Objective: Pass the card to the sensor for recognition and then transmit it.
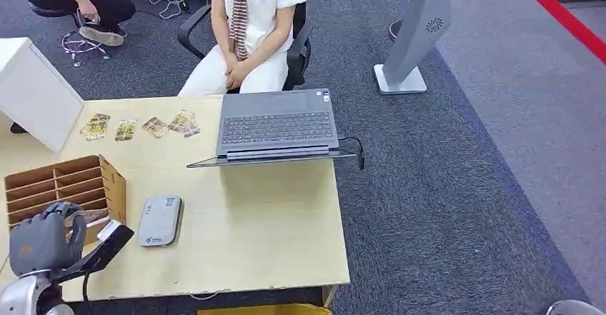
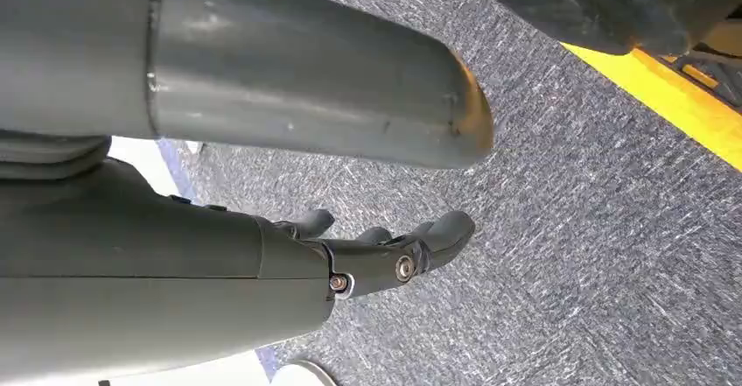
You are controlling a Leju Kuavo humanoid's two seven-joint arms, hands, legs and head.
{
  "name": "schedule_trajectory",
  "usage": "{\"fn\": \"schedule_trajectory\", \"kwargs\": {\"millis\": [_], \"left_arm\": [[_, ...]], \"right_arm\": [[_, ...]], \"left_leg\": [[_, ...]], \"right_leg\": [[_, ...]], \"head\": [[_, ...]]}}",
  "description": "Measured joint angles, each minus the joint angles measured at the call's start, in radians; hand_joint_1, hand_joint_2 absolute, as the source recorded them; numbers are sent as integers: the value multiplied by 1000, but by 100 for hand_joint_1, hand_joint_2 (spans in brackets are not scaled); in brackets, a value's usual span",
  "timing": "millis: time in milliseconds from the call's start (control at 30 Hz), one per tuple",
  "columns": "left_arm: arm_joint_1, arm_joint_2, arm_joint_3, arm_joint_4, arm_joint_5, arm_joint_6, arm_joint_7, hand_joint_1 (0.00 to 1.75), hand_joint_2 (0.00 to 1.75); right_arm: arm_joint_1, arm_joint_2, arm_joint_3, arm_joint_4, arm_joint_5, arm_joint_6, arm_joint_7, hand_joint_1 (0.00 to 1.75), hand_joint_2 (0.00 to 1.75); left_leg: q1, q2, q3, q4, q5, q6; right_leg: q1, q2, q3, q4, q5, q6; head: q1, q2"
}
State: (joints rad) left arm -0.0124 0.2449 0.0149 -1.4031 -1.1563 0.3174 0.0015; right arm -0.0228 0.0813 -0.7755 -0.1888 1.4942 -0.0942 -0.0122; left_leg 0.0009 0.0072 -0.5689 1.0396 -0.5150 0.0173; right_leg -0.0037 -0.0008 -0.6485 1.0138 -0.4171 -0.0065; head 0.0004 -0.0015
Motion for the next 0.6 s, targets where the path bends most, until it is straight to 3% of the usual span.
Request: {"fn": "schedule_trajectory", "kwargs": {"millis": [467,600], "left_arm": [[19,-8,0,-46,11,8,-15,175,175],[56,-14,0,-119,26,36,-44,175,175]], "right_arm": [[0,0,0,0,-1,-1,0,0,0],[1,0,-3,0,-4,-5,0,0,0]], "left_leg": [[0,0,0,0,0,0],[0,0,0,0,0,0]], "right_leg": [[0,0,0,0,0,0],[0,0,0,0,0,0]], "head": [[0,0],[0,0]]}}
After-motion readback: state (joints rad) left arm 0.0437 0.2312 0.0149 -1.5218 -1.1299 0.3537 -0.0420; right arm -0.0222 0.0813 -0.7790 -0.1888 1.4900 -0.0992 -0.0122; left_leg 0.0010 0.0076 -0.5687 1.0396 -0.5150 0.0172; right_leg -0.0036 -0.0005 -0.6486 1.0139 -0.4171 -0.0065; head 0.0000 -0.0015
